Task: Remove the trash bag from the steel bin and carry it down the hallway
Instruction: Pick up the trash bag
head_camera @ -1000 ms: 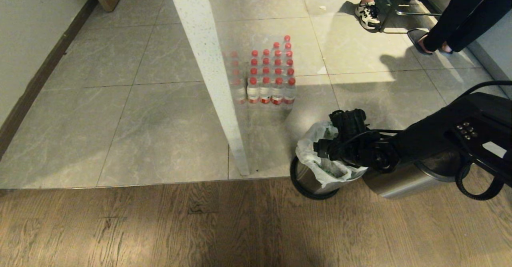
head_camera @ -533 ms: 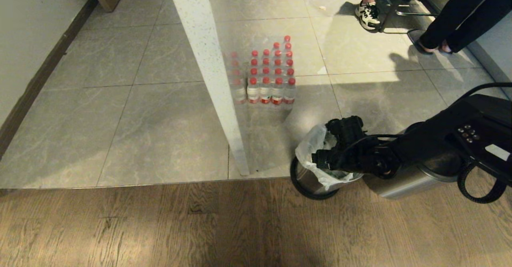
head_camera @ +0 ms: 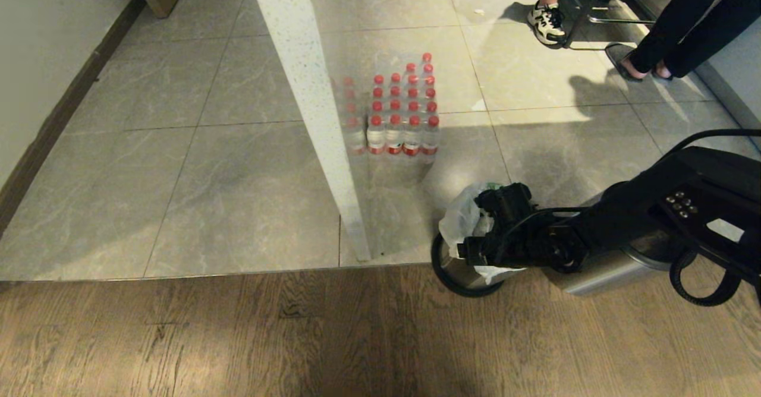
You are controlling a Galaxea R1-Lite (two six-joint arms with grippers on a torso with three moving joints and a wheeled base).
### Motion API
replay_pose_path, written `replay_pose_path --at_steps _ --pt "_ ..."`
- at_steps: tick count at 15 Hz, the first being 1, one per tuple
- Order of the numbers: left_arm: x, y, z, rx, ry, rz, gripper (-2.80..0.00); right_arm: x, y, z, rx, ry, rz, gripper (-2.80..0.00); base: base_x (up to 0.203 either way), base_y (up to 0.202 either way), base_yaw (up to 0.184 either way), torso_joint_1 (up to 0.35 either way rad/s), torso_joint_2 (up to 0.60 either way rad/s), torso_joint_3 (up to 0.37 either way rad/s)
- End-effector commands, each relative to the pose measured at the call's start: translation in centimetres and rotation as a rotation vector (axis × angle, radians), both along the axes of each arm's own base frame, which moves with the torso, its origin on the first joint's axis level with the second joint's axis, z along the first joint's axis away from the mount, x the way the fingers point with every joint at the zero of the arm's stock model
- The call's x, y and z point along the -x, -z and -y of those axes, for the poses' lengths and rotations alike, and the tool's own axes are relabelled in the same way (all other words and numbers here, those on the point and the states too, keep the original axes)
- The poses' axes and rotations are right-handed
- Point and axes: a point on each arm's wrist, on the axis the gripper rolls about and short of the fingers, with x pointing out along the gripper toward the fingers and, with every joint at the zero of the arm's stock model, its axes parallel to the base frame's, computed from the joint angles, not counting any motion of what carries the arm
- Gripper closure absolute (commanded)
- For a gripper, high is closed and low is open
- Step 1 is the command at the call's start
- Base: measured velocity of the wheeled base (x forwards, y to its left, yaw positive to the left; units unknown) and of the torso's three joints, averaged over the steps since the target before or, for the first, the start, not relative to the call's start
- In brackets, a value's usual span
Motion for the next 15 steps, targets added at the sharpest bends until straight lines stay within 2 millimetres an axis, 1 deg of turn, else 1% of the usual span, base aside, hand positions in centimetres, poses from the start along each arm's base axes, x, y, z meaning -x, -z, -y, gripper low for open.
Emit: replay_pose_path --at_steps 1,5,6,8,10,13,15 --pt "0.0 0.0 0.0 -0.001 0.0 0.0 0.0 0.2 0.7 0.1 0.019 -0.006 -0.018 -2.8 0.0 0.0 0.0 0.0 0.0 0.0" --pt "0.0 0.0 0.0 -0.001 0.0 0.0 0.0 0.4 1.2 0.3 0.086 -0.033 -0.017 -2.8 0.0 0.0 0.0 0.0 0.0 0.0" --pt "0.0 0.0 0.0 0.0 0.0 0.0 0.0 0.1 1.5 0.4 0.134 -0.016 -0.002 -2.8 0.0 0.0 0.0 0.0 0.0 0.0" --pt "0.0 0.0 0.0 -0.001 0.0 0.0 0.0 -0.1 1.4 0.3 0.134 -0.011 0.016 -2.8 0.0 0.0 0.0 0.0 0.0 0.0" --pt "0.0 0.0 0.0 0.001 0.0 0.0 0.0 -0.9 0.9 0.0 0.099 -0.001 0.119 -2.8 0.0 0.0 0.0 0.0 0.0 0.0" --pt "0.0 0.0 0.0 -0.001 0.0 0.0 0.0 -1.1 0.6 -0.1 0.089 0.008 0.148 -2.8 0.0 0.0 0.0 0.0 0.0 0.0" --pt "0.0 0.0 0.0 0.001 0.0 0.0 0.0 -1.4 0.1 -0.2 0.068 0.013 0.208 -2.8 0.0 0.0 0.0 0.0 0.0 0.0"
